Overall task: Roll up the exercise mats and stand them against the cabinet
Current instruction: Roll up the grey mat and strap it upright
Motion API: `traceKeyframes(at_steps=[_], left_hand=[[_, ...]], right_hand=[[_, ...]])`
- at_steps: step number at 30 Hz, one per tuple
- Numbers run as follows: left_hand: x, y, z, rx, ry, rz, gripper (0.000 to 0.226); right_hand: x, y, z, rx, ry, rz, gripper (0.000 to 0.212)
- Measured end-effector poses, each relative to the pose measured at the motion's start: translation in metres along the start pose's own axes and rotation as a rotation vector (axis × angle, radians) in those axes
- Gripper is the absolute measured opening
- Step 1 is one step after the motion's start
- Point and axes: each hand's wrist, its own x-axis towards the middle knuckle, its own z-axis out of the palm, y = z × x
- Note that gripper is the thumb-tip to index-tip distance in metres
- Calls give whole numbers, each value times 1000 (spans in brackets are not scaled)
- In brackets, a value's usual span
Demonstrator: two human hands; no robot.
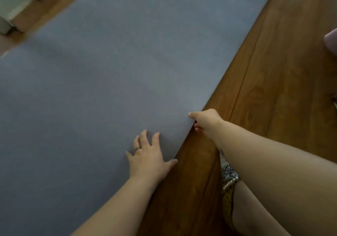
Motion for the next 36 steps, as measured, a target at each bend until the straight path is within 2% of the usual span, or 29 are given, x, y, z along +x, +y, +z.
traceKeyframes(at_steps=[4,8,10,13,15,17,21,24,27,29,31,34,36], left_hand=[[-14,1,2,21,-43,-62,113],[-33,17,-16,-97,-42,-215,111],[-40,35,-40,-211,-23,-196,97],[-47,68,-89,-372,52,-64,76],[-53,84,-129,-464,121,0,70],[-59,99,-172,-565,187,45,68],[-80,126,-248,-687,277,56,71],[-108,149,-282,-792,304,97,74],[-140,179,-307,-931,324,200,78],[-163,201,-328,-1048,341,231,84],[-180,216,-350,-1118,361,250,88],[-183,225,-374,-1249,358,285,82],[-185,230,-388,-1342,358,316,77]], right_hand=[[-7,-13,-1,-110,71,-206,19],[-32,-62,-22,-104,228,-461,2],[-48,-93,-41,-92,285,-563,9],[-82,-132,-78,-23,344,-674,31],[-115,-146,-101,-19,292,-726,29],[-153,-147,-121,-106,130,-723,31],[-222,-123,-151,-439,-261,-521,56],[-262,-103,-161,-639,-306,-476,70],[-296,-87,-163,-714,-288,-544,66],[-313,-82,-165,-695,-216,-595,57],[-321,-79,-178,-733,-10,-631,47],[-328,-80,-222,-888,304,-599,24],[-344,-81,-253,-847,470,-597,16]])
